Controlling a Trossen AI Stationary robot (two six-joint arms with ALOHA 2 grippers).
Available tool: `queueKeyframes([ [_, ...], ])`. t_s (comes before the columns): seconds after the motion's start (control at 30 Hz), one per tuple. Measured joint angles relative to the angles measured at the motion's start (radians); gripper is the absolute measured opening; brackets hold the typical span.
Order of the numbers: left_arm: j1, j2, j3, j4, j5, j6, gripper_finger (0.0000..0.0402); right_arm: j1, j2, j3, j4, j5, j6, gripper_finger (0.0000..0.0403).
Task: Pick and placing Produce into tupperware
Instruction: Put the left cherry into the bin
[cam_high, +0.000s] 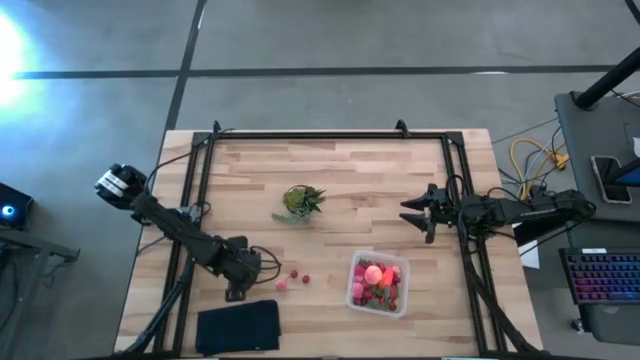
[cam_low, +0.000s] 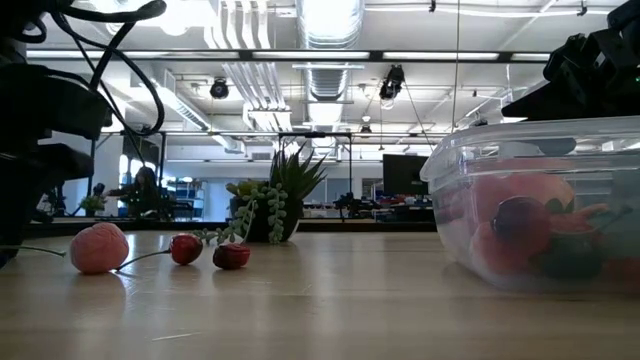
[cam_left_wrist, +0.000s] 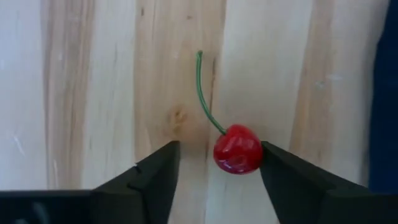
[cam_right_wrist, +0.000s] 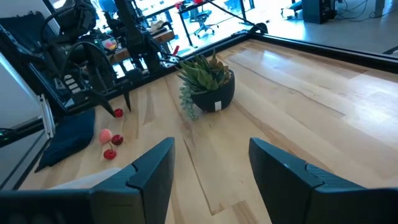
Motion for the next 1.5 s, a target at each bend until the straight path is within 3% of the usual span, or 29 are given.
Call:
queueKeyframes([
  [0.23,-0.003,-0.002,-0.003,-0.002,-0.048,-0.002,0.0143,0.0,0.0,0.0,0.0,0.0,0.0,0.0199],
  [0.63,-0.006,0.005,-0.003,0.016,-0.089,-0.001,0.0081,0.0,0.0,0.0,0.0,0.0,0.0,0.0199],
  [1.03,0.004,-0.077,0.045,0.023,-0.154,0.07,0.0075,0.0,0.0,0.0,0.0,0.0,0.0,0.0199],
  [1.23,0.054,-0.124,0.129,0.079,-0.185,0.279,0.0074,0.0,0.0,0.0,0.0,0.0,0.0,0.0199],
  [1.37,0.105,-0.092,0.212,0.173,-0.181,0.421,0.0074,0.0,0.0,0.0,0.0,0.0,0.0,0.0198],
  [1.5,0.16,-0.002,0.341,0.194,-0.179,0.448,0.0074,0.0,0.0,0.0,0.0,0.0,0.0,0.0198],
])
